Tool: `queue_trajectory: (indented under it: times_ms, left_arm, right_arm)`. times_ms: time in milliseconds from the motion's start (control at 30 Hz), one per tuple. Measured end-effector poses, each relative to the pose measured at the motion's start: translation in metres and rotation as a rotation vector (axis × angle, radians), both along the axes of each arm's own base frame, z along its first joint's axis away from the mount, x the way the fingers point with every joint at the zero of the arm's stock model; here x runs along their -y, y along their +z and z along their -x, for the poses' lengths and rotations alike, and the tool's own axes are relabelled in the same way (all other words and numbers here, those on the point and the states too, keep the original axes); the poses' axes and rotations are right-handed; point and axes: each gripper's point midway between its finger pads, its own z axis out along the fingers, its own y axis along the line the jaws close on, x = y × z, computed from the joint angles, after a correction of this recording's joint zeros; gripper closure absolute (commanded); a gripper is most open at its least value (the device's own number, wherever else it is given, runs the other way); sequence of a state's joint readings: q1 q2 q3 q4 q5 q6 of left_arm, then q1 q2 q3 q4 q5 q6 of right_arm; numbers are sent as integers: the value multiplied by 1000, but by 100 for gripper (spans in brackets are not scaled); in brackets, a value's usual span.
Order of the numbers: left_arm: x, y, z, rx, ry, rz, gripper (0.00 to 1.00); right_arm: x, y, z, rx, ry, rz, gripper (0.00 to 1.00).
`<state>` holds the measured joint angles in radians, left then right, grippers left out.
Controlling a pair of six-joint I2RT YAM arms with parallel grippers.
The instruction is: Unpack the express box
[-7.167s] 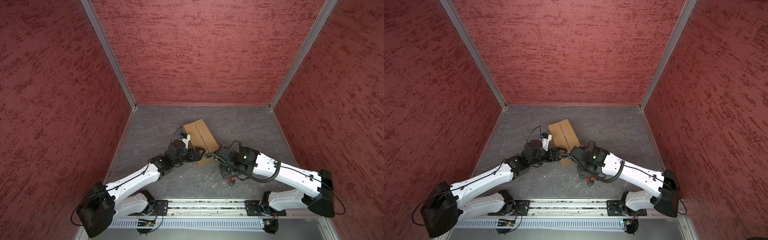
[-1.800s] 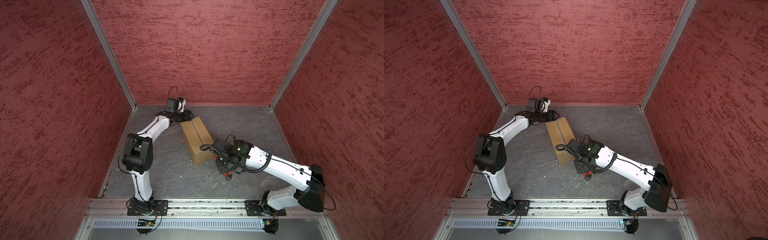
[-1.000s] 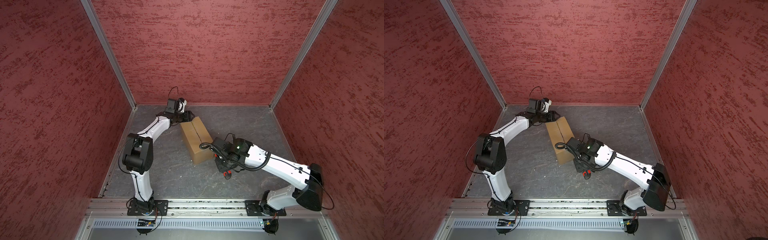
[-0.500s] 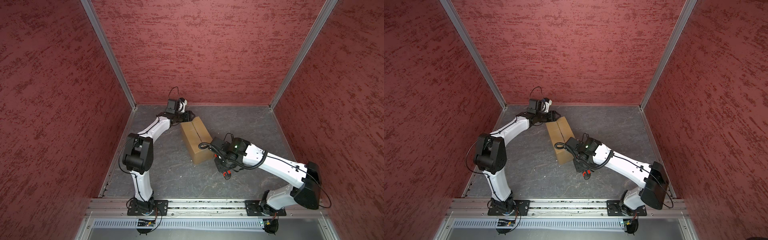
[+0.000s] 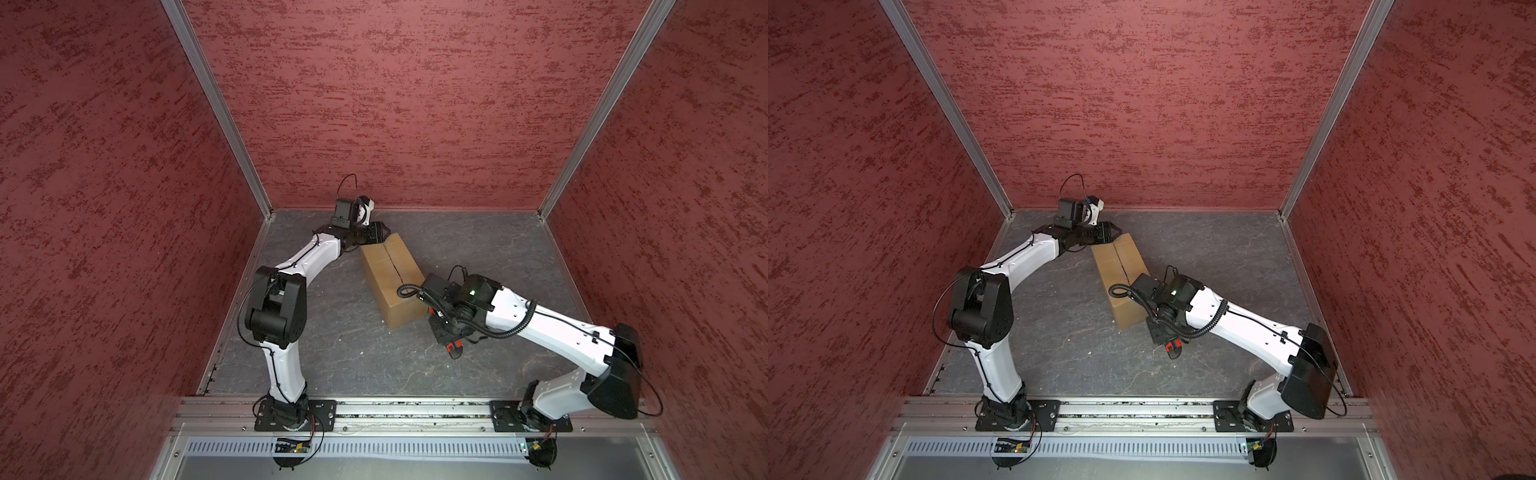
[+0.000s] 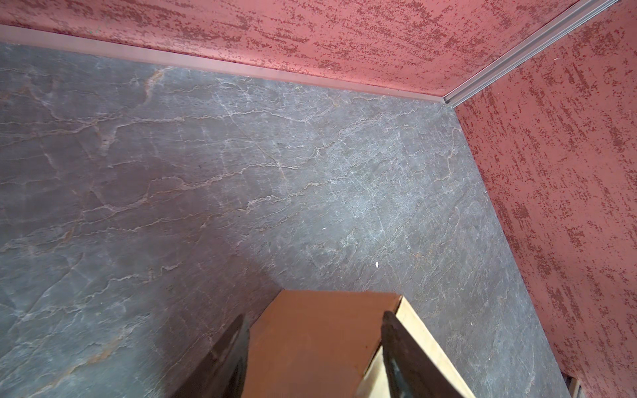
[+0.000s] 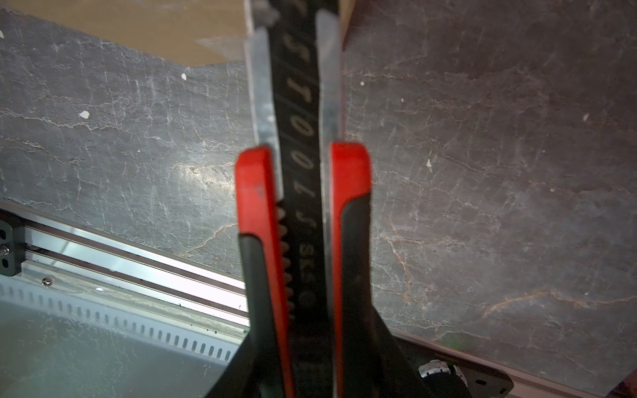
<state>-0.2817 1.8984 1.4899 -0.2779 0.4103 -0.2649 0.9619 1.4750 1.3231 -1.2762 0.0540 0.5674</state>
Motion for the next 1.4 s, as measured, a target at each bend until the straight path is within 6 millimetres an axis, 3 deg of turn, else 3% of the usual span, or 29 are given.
queue_trajectory:
  times_ms: [567, 733, 900, 1033, 1133, 1200, 1300, 1400]
  left_arm:
    - [-1, -3, 1, -21, 20, 24, 37]
    - [-17, 4, 1, -36, 42, 44, 36]
    - [-49, 37, 12, -7, 88, 78, 35]
    - [-76, 72, 31, 49, 125, 100, 35]
    - [-80, 84, 55, 72, 125, 108, 36]
    - [-75, 82, 77, 66, 109, 112, 39]
    - [-61, 65, 118, 23, 71, 113, 51]
    - [-47, 48, 159, -29, 27, 105, 56]
  right_arm:
    - [1, 3, -1, -3, 9, -1, 95]
    - [0, 3, -3, 1, 12, -7, 95]
    - [-1, 3, -4, 5, 13, -13, 95]
    - [-2, 3, -4, 7, 14, -16, 95]
    - [-3, 3, -5, 9, 13, -19, 94]
    - [-3, 3, -5, 10, 12, -21, 95]
    - [-3, 3, -5, 9, 12, -20, 95]
    - [-3, 3, -5, 9, 12, -20, 95]
